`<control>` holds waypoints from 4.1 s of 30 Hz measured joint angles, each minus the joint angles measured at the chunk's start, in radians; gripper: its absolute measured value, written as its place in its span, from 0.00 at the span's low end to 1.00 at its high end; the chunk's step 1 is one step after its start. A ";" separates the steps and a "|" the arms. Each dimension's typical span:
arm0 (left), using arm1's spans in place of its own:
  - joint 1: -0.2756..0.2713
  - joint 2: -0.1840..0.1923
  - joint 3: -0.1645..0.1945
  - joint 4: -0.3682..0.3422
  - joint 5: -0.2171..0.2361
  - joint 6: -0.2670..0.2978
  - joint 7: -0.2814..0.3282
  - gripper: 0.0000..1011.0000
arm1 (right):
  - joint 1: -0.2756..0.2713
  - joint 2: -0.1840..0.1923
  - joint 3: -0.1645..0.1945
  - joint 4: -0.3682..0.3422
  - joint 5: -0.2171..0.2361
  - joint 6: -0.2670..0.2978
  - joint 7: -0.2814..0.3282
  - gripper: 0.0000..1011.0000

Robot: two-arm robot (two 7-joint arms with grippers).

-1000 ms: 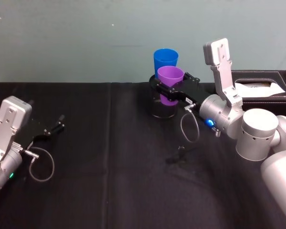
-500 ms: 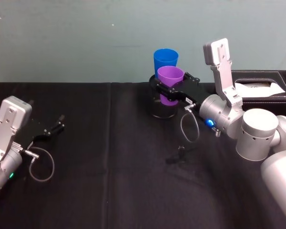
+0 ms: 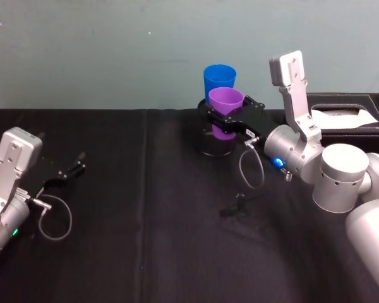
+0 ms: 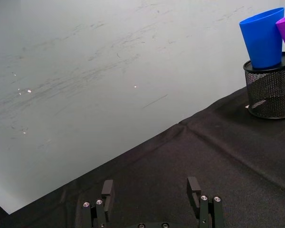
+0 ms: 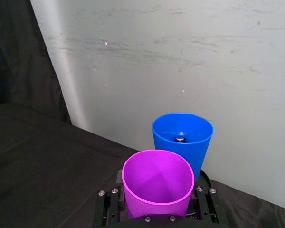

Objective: Pick up one cup with a gripper and tap it against the other cup.

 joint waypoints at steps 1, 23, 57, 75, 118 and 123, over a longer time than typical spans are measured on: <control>0.000 0.000 0.000 0.000 0.000 0.000 0.000 0.99 | 0.000 0.000 0.000 0.000 0.000 0.000 0.000 0.72; 0.000 0.000 0.000 0.000 0.000 0.000 0.000 0.99 | 0.000 0.000 0.000 0.000 0.000 0.000 0.000 0.72; 0.000 0.000 0.000 0.000 0.000 0.000 0.000 0.99 | 0.000 0.000 0.000 0.000 0.000 0.000 0.000 0.72; 0.000 0.000 0.000 0.000 0.000 0.000 0.000 0.99 | 0.000 0.000 0.000 0.000 0.000 0.000 0.000 0.72; 0.000 0.000 0.000 0.000 0.000 0.000 0.000 0.99 | 0.000 0.000 0.000 0.000 0.000 0.000 0.000 0.72; 0.000 0.000 0.000 0.000 0.000 0.000 0.000 0.99 | 0.000 0.000 0.000 0.000 0.000 0.000 0.000 0.72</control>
